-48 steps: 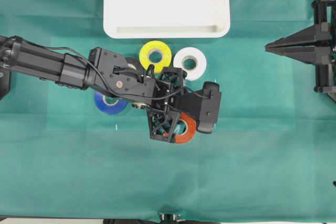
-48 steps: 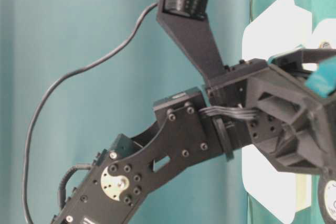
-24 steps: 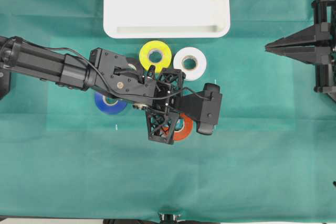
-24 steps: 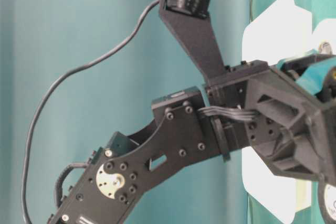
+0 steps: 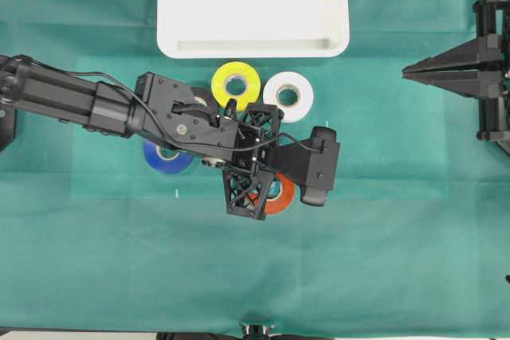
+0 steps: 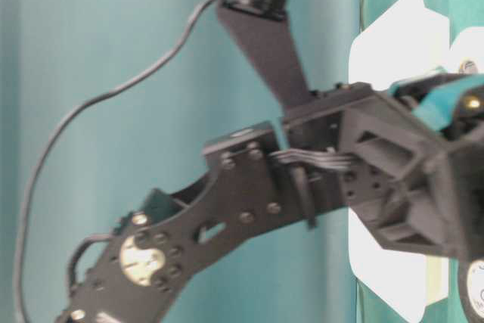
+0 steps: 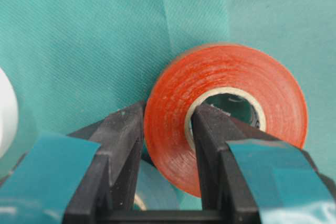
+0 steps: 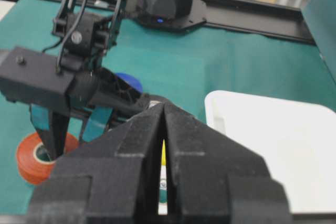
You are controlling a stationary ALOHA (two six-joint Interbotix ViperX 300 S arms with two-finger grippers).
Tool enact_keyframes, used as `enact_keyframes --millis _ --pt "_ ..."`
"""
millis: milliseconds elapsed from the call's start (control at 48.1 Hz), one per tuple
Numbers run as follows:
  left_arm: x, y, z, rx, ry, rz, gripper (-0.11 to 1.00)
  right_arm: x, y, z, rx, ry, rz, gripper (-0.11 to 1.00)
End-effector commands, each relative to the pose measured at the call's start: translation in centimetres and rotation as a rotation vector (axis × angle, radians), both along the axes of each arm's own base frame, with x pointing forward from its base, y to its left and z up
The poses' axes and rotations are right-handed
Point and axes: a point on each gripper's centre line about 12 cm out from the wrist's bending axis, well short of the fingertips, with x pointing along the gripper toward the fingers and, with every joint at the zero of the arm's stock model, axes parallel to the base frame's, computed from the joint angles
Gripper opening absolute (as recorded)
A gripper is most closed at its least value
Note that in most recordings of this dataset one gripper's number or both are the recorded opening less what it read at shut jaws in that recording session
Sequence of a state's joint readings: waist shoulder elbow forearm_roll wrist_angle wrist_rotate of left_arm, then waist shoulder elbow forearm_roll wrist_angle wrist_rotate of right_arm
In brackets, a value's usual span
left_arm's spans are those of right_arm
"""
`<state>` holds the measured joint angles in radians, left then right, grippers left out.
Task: Pick up the tape from a random location and place it into the white case.
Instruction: 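Close the left gripper fingers inside the orange-red roll's core, then lift the orange-red roll upward with the left gripper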
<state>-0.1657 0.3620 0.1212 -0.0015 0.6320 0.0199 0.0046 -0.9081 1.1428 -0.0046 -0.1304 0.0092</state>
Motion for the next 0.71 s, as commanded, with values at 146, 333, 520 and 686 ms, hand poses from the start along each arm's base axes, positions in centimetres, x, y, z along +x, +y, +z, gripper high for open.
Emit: enact_keyframes --millis 146,333,520,686 --pt "-0.3 -0.2 6.8 -0.022 -0.125 -0.005 0.24 0.3 0.0 0.9 0.000 -0.020 0.002 0.00" --pt "-1.0 -0.2 9.5 -0.019 -0.112 -0.007 0.24 0.2 0.0 0.9 0.000 -0.014 0.000 0.00" --pt "-1.6 -0.1 12.5 -0.023 -0.146 -0.010 0.24 0.2 0.0 0.9 0.002 -0.014 0.001 0.00" --pt "-2.4 0.1 15.1 -0.026 -0.167 -0.011 0.24 0.2 0.0 0.9 0.000 -0.014 0.002 0.00"
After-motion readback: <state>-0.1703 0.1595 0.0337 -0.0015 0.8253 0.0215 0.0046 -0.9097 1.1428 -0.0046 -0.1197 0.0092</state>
